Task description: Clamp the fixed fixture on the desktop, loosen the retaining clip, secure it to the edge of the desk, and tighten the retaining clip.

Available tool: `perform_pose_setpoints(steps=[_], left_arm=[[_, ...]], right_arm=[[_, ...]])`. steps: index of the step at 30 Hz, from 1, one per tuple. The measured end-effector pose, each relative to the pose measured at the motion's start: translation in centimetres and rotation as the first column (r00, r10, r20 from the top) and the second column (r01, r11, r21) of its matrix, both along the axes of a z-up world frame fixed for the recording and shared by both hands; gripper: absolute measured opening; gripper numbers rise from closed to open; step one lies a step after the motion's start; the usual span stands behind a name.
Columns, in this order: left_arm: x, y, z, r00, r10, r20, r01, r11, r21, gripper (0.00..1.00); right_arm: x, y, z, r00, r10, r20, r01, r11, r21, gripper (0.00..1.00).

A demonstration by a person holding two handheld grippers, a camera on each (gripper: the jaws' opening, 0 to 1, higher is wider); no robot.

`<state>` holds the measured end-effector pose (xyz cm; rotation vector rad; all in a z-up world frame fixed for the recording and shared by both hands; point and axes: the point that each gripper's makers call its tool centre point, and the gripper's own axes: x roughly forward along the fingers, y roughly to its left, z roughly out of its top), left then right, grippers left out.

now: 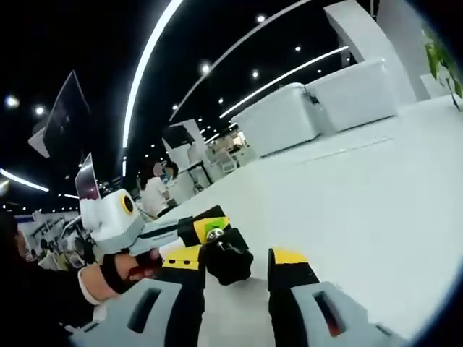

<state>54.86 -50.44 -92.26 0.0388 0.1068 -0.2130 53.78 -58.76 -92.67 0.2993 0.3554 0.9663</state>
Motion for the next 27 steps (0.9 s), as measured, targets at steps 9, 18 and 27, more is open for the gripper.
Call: perform_pose_setpoints(steps=[9, 18, 27], left_arm=[[0.0, 0.0, 0.0, 1.0, -0.001, 0.0, 0.001, 1.0, 0.002, 0.04], [-0.1, 0.0, 0.0, 1.0, -0.001, 0.0, 0.001, 1.0, 0.001, 0.04], [-0.1, 0.0, 0.0, 1.0, 0.004, -0.002, -0.004, 1.0, -0.002, 0.04]], right_arm=[[-0.5, 0.3, 0.3, 0.999, 0.016, 0.033, -0.015, 1.0, -0.012, 0.23], [-2.3, 0.9, 1.1, 0.816, 0.129, 0.564, 0.074, 0.943, -0.323, 0.23], [-2.7, 1.2, 0.8, 0.634, 0.241, 0.735, 0.21, 0.861, -0.464, 0.23]])
